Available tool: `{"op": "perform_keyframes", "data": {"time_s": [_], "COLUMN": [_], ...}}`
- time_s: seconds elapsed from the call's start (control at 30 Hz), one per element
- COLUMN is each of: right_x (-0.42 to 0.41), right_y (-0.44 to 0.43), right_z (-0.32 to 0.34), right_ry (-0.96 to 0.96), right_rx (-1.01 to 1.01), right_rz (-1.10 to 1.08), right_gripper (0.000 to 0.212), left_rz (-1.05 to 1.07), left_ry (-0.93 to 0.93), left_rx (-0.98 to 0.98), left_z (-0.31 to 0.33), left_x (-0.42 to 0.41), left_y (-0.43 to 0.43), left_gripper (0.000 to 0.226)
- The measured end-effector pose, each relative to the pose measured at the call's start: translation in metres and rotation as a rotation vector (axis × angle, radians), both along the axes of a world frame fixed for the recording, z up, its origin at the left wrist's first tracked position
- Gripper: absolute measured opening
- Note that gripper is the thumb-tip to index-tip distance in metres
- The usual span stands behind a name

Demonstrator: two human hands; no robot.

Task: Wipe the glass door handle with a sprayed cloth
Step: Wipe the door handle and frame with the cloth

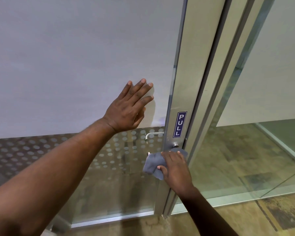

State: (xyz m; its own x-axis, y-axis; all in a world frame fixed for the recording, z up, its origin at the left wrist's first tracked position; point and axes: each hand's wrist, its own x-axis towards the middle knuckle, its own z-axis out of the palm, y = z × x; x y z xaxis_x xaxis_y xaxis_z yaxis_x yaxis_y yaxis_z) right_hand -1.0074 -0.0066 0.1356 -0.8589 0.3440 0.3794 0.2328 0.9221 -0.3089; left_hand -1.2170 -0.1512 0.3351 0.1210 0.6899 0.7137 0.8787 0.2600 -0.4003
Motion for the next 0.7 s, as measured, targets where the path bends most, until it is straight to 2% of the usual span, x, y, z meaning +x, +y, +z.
{"op": "perform_keyframes", "data": {"time_s": [0.03,0.2,0.33,0.57,0.7], "right_x": [-0.005,-0.015,-0.025,-0.055,-0.055], "right_y": [-0.002,-0.005,-0.012,-0.045,-0.042], "right_z": [0.002,0.001,0.0,0.007,0.004], "right_ry": [-0.008,-0.106,-0.122,-0.183,-0.173], "right_rx": [0.013,0.159,0.192,0.255,0.275], "right_rz": [0.005,0.013,-0.001,-0.191,-0.168], "right_gripper": [0.043,0.056,0.045,0.036,0.035], "left_rz": [0.007,0.048,0.072,0.1,0.109], "left_ry": [0.015,0.067,0.089,0.091,0.095], "left_rx": [0.004,0.041,0.051,0.036,0.024], "left_z": [-0.001,-0.005,-0.007,-0.005,-0.005], "left_x": [-0.001,-0.004,-0.005,-0.003,-0.004], "left_y": [0.001,0.005,0.006,0.006,0.006], "left_gripper": [0.045,0.05,0.052,0.054,0.055]}}
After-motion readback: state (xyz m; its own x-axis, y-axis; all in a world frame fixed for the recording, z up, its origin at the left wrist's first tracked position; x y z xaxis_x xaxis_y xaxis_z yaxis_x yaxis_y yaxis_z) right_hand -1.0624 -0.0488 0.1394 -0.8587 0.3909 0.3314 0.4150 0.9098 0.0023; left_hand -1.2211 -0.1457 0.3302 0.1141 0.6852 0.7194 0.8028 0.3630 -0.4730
